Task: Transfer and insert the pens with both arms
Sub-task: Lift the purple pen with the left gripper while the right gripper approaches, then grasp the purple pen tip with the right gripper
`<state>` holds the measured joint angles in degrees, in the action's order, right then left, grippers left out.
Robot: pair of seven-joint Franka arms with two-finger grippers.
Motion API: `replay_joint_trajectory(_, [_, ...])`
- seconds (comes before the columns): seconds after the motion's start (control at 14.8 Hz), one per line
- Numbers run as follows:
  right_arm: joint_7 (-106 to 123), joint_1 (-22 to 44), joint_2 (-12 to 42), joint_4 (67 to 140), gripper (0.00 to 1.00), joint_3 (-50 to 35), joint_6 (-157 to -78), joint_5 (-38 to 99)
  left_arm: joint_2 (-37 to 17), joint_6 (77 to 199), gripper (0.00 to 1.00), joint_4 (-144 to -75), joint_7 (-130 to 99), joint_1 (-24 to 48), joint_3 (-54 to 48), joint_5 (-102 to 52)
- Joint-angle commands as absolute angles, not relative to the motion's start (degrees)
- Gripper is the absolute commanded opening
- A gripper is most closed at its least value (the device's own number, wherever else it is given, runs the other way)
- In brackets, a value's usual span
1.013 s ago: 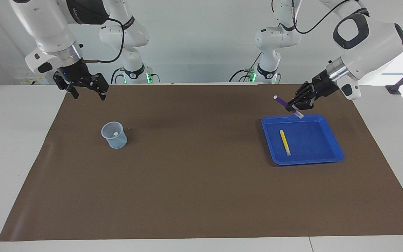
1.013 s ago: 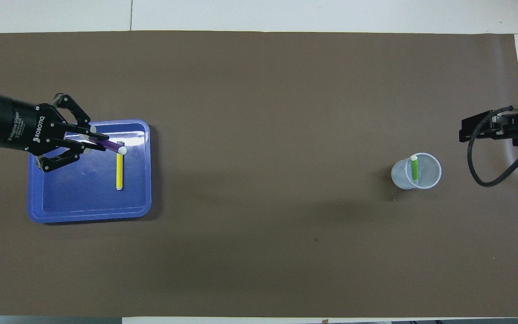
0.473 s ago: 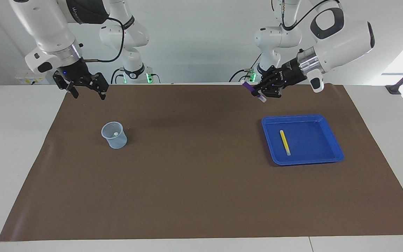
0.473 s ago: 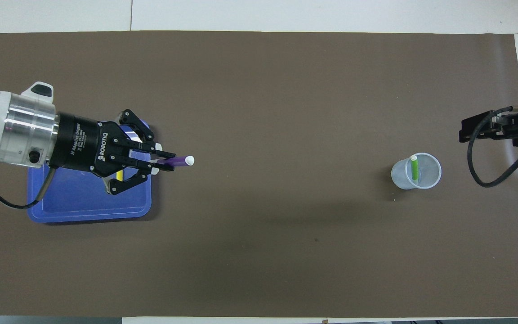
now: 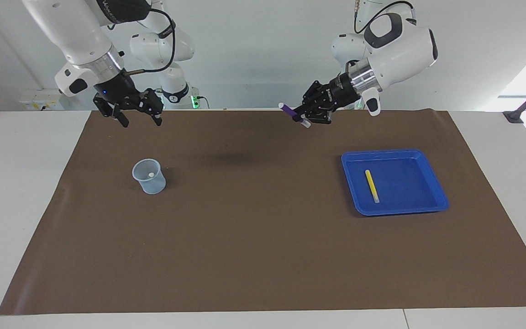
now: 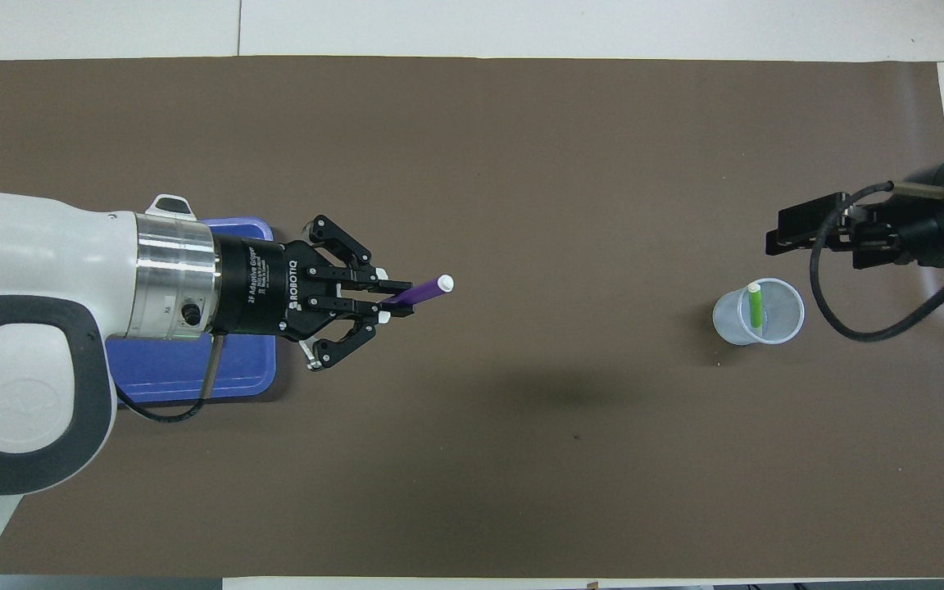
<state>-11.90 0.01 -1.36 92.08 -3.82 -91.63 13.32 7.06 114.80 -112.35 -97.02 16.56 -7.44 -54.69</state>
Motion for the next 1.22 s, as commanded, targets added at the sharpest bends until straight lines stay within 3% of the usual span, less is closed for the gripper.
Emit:
replay_joint_trajectory(0.0, [-17.3,-0.3,-1.1,91.5,1.00,-7.5,-94.9,18.3,9.0,118.6,0.00,-114.7,-99.1,19.7,-6.8,-56.1])
replay_joint_trajectory(0.47, [-26.2,-0.4,-1.1,92.5,1.00,-18.3,-104.2,24.3,11.2,127.9,0.00,-119.7,-99.1,24.3,-6.8,-61.7])
replay_joint_trajectory(1.15, [-28.8,-0.2,-1.4,93.5,1.00,-27.0,-107.0,24.3,11.2,128.8,0.00,-119.7,-99.1,24.1,-6.8,-63.5])
